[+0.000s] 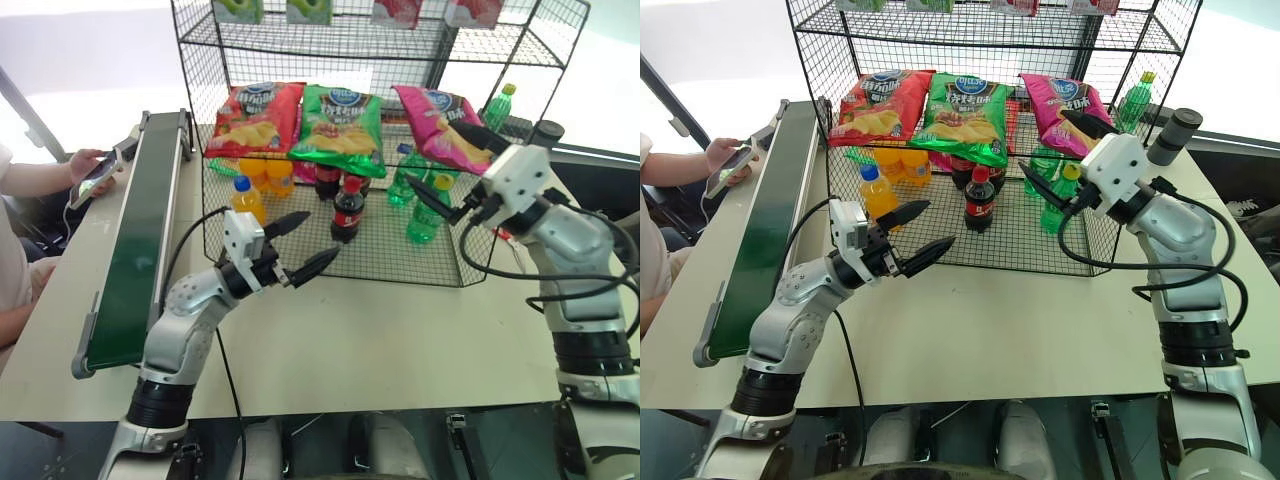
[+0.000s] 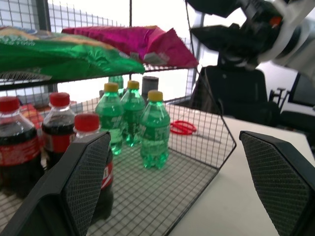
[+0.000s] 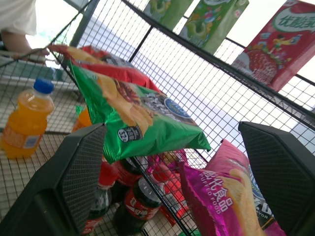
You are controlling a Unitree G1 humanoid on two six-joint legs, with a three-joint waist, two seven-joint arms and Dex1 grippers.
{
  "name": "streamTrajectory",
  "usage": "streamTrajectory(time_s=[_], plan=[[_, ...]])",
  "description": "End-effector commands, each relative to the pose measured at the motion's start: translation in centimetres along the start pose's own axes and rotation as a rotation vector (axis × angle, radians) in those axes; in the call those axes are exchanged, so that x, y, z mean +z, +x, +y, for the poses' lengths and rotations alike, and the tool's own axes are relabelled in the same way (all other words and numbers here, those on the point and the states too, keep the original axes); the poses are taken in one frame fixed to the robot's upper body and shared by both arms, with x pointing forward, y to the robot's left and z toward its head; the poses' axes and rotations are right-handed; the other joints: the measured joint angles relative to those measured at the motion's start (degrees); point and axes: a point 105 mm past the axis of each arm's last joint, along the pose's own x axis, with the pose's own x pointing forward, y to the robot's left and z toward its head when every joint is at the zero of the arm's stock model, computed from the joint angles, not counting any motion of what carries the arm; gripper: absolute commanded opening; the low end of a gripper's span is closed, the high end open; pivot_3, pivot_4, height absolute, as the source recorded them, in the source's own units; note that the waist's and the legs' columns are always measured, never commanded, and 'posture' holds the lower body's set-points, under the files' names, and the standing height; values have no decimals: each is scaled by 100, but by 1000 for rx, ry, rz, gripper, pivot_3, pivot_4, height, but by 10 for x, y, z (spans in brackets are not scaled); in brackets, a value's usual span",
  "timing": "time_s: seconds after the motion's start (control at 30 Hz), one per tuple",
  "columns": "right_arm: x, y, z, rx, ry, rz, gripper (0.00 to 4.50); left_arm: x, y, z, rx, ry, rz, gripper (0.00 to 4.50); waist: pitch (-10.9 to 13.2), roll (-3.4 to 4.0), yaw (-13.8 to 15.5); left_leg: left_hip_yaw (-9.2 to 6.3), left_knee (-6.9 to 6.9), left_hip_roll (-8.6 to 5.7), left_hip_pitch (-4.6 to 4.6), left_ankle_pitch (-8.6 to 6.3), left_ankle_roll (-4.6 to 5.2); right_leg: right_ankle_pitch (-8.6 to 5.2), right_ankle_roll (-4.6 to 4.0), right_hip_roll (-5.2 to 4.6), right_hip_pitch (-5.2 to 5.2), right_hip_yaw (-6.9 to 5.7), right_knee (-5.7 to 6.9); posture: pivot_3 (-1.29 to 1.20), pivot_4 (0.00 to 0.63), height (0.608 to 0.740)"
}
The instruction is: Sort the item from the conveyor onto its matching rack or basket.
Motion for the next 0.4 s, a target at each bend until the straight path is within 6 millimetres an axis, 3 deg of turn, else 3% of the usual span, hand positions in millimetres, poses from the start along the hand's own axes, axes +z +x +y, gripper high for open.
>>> streamTrajectory(time_s=[0.03,0.13,0.23,0.3,0.4], plan=[[30,-25,-2,6,173,-86,4470,13,-27,16,51,92,58,4500,0,3,1,0,0,1,2,-1,1,0,0,1,1,0,0,0,150,740],[26,-53,29,130,373,11,4470,19,-54,34,98,131,131,4500,2,9,22,-4,-3,2,1,-3,3,-1,-1,0,1,-3,-1,0,150,740],[1,-92,62,245,427,212,4470,20,-78,48,132,163,215,4500,0,9,99,-7,-4,3,2,-7,10,-2,-3,-2,3,-2,-8,0,150,740],[-11,-112,68,246,458,297,4470,17,-93,53,142,166,267,4500,0,14,106,-1,-3,2,5,-10,12,-2,-4,-3,4,-1,-10,0,150,740],[-22,-127,67,231,454,353,4470,13,-111,61,158,177,312,4500,1,18,97,17,-2,-2,5,-13,17,-3,-4,-7,-6,11,-10,0,150,740]])
